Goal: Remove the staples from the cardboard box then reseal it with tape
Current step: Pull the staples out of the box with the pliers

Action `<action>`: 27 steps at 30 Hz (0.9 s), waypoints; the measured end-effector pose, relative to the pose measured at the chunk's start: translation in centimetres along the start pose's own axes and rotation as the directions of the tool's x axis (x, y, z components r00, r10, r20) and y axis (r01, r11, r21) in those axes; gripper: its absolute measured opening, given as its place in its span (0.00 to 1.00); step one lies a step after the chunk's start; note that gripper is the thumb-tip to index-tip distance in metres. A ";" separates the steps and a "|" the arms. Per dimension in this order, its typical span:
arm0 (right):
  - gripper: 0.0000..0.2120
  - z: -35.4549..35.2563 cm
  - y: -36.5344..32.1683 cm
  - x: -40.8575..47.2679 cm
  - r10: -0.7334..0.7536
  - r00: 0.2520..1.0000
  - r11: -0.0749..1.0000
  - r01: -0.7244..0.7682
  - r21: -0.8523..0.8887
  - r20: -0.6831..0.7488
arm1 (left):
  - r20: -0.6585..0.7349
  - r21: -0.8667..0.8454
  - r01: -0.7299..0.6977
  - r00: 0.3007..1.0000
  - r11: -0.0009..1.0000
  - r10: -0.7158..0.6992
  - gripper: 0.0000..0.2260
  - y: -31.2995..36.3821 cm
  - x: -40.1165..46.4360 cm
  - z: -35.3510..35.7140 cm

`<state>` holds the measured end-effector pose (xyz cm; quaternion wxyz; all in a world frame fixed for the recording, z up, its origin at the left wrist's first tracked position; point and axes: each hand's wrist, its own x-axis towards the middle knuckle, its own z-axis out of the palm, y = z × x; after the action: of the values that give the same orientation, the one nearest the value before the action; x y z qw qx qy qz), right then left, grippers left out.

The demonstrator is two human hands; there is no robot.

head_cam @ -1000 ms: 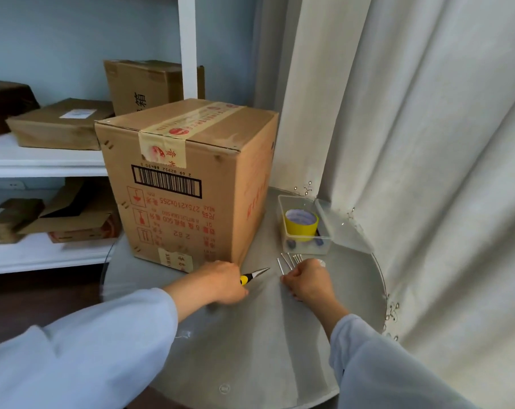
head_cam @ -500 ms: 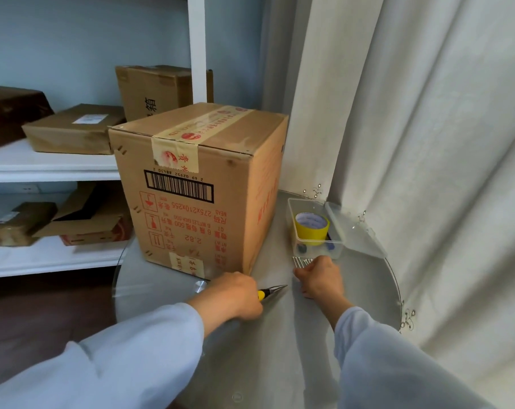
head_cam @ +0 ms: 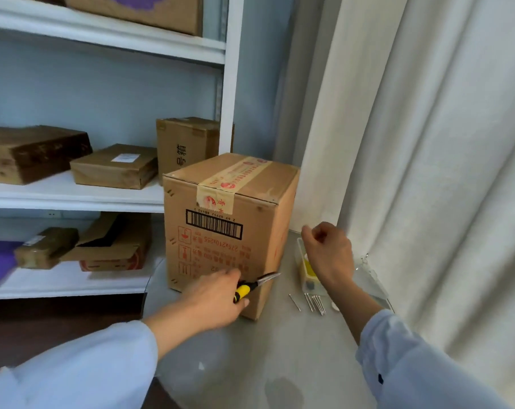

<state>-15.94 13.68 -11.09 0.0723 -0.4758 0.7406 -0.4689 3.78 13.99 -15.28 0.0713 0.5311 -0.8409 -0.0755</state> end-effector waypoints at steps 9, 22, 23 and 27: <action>0.10 1.1 -7.2 -2.7 -0.326 0.934 0.934 0.342 0.103 -0.143 | -0.548 0.082 -0.075 0.829 0.994 0.108 0.18 -4.0 -0.2 -11.8; 0.12 2.6 -7.6 -2.7 -0.470 0.880 0.880 0.463 -0.101 -0.063 | -0.497 0.146 0.076 0.868 0.986 0.006 0.15 -3.9 2.2 -11.5; 0.12 2.6 -7.5 -2.7 -0.468 0.881 0.882 0.460 -0.107 -0.074 | -0.505 0.140 0.078 0.863 0.987 0.003 0.15 -3.7 2.1 -11.6; 0.13 2.9 -7.1 -2.2 -0.401 0.910 0.916 0.397 -0.058 -0.108 | -0.547 0.144 0.065 0.837 0.987 0.024 0.14 -3.0 1.4 -11.8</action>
<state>-8.66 12.81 -7.98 -0.0768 -0.5897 0.6389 -0.4881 8.20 10.88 -4.29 0.2657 0.5434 -0.7830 0.1448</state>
